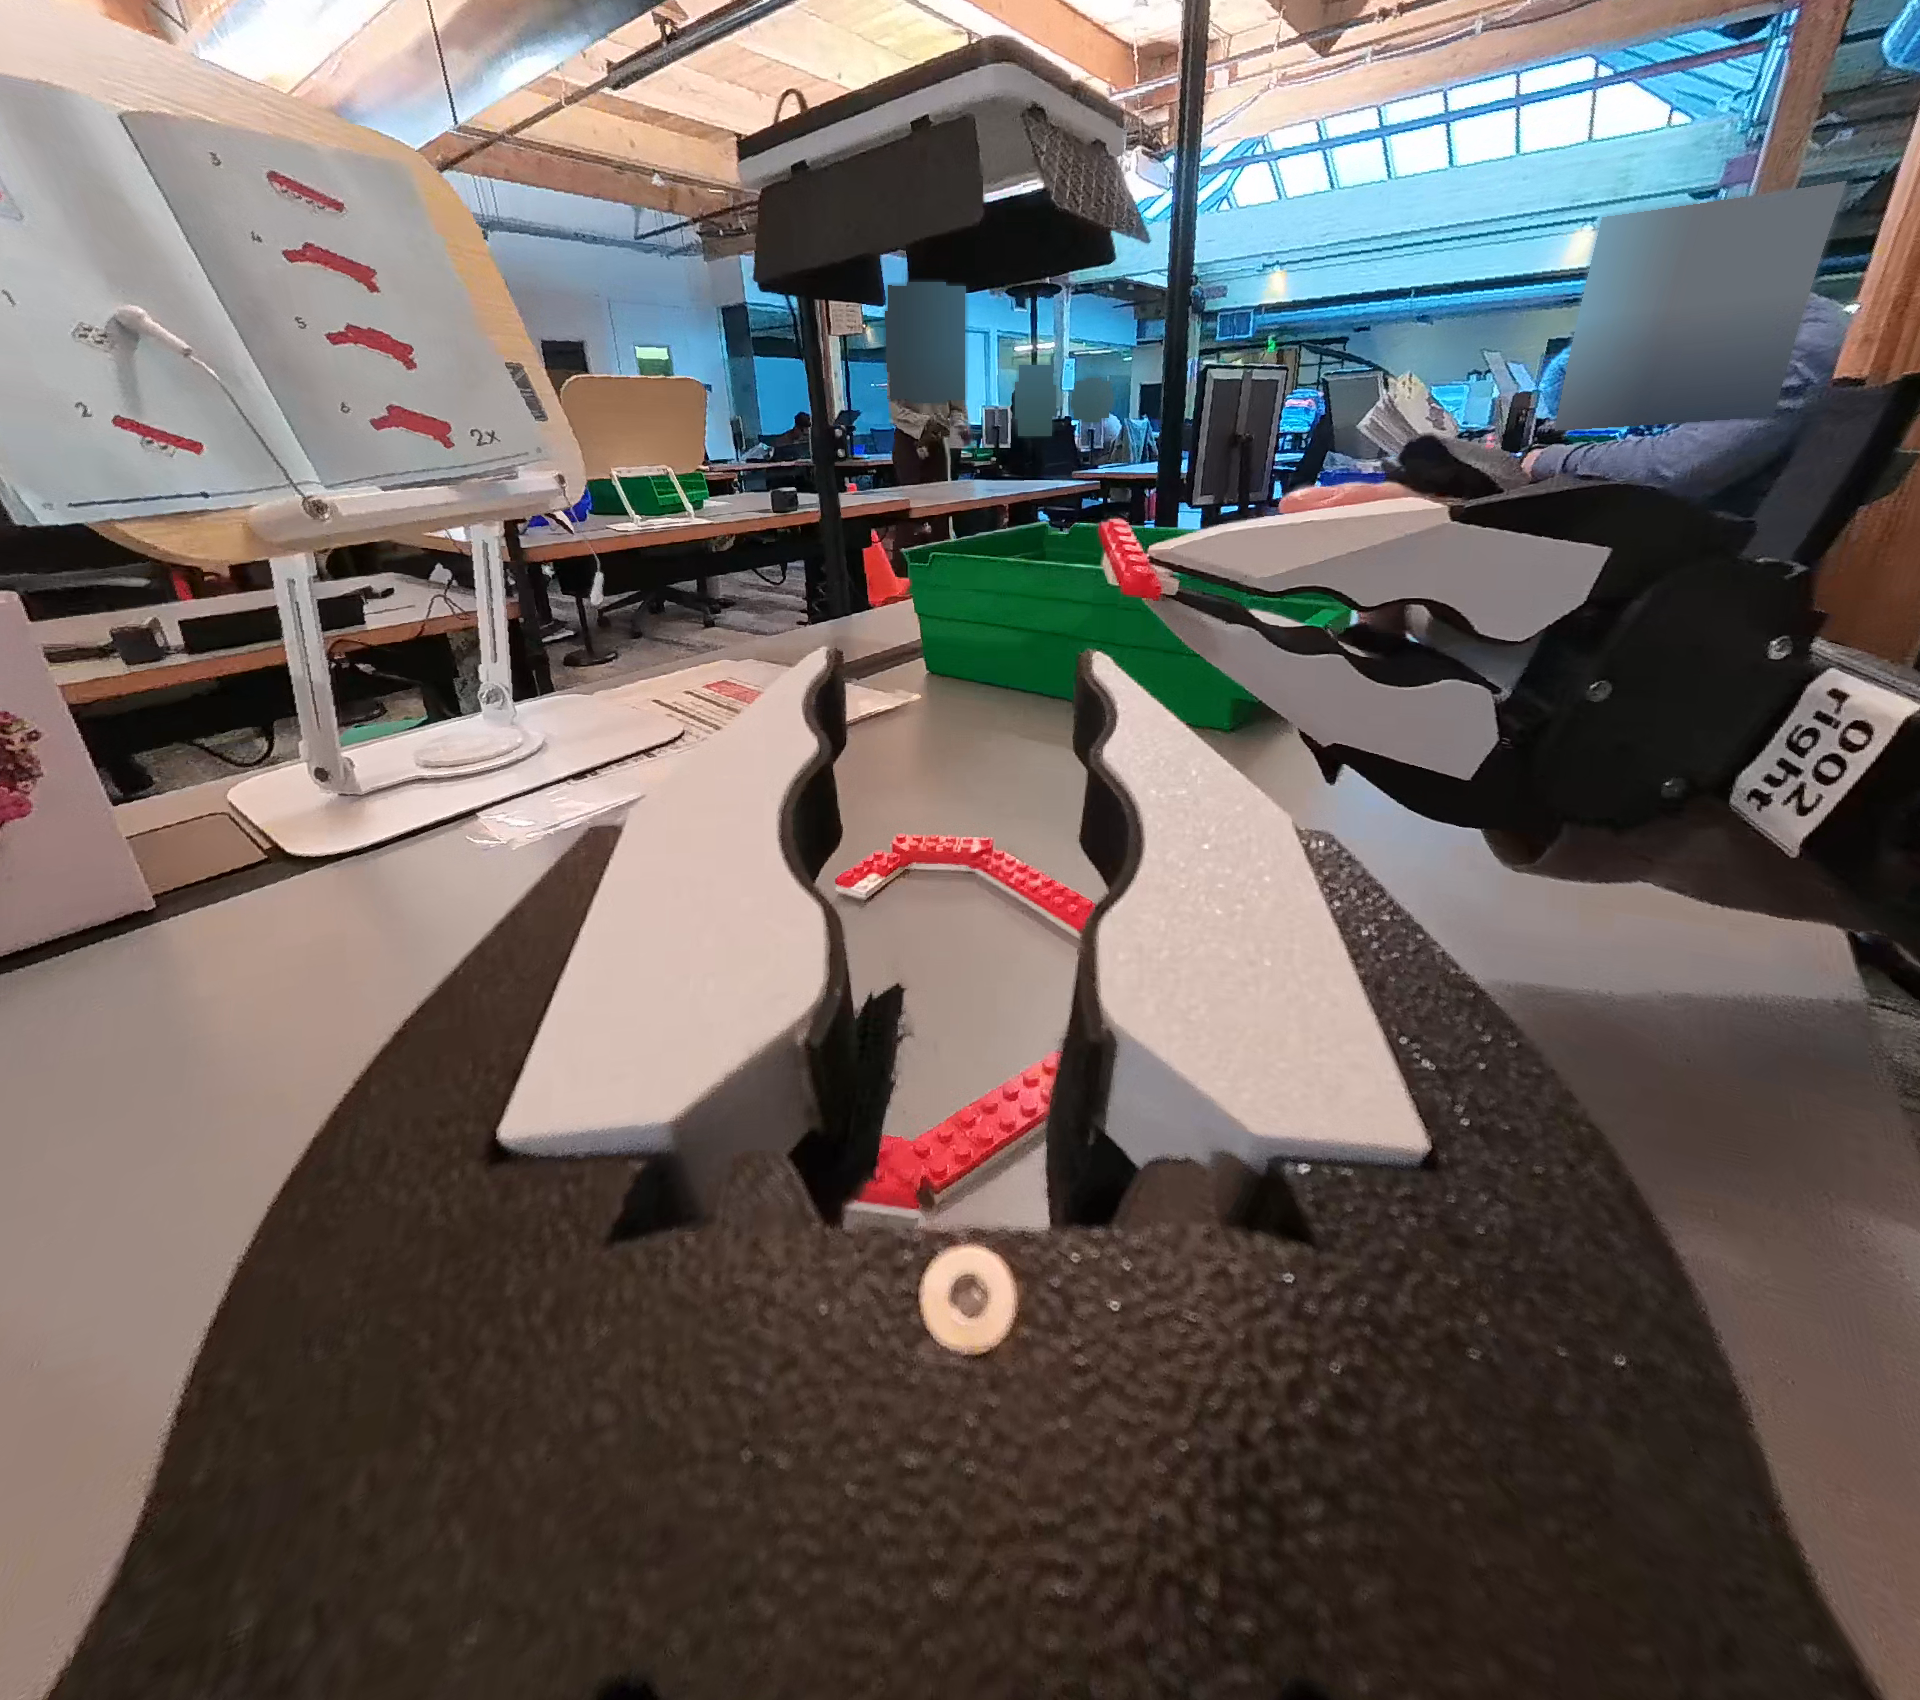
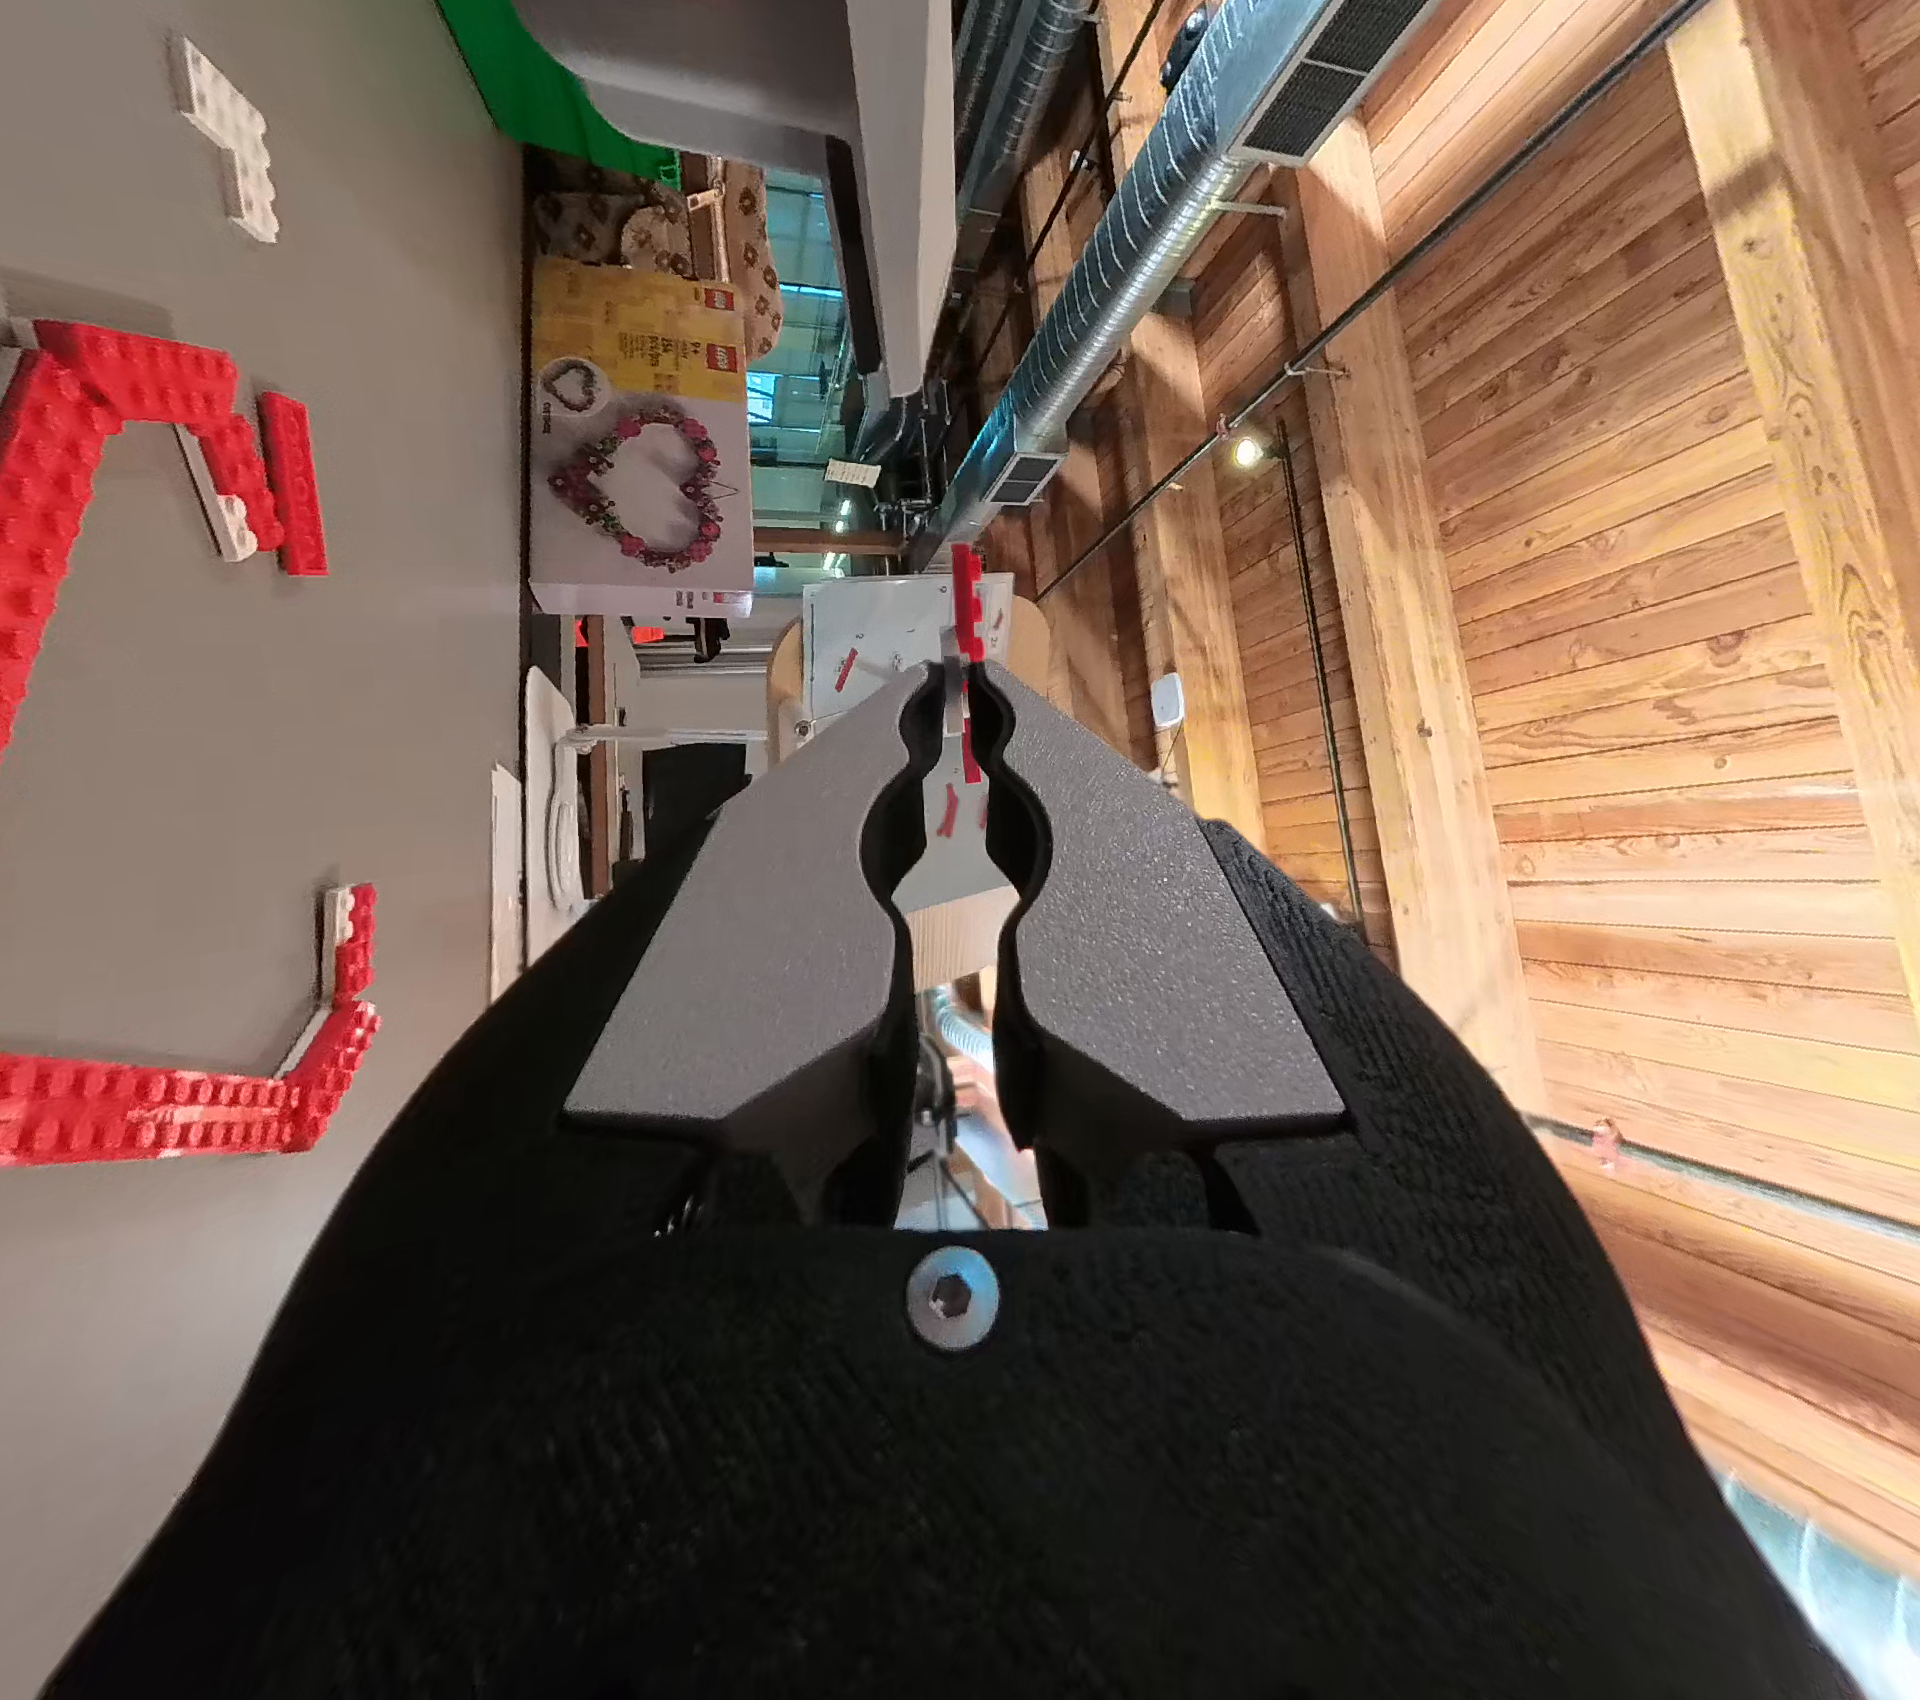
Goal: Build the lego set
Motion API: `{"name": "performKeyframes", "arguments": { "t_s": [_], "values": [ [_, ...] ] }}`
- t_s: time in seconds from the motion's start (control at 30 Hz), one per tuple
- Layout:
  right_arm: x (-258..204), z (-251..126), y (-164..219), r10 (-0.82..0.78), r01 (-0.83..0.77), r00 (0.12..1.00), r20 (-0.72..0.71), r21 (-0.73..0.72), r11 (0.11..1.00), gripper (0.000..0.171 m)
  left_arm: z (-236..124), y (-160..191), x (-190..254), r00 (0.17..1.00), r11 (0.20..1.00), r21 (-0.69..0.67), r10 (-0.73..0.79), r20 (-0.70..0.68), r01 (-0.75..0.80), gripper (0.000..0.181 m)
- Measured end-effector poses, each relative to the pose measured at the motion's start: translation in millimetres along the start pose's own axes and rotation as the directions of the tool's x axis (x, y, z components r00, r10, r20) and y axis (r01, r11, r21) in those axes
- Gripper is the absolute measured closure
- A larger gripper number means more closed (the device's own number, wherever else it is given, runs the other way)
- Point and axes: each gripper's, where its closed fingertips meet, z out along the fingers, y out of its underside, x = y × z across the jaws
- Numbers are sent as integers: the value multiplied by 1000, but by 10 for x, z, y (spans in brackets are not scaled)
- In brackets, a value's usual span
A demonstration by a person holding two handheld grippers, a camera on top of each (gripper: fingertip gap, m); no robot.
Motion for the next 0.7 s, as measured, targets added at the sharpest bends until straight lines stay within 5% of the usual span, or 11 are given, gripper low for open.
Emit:
{"name": "performKeyframes", "arguments": {
  "t_s": [0.7],
  "values": [
    [-805, 383, 60, 119, -123, 989, 90, 41, 992, 169, 15, 333, -133, 1000, 992, -126, -1, -3, 0, 144]
  ]
}}
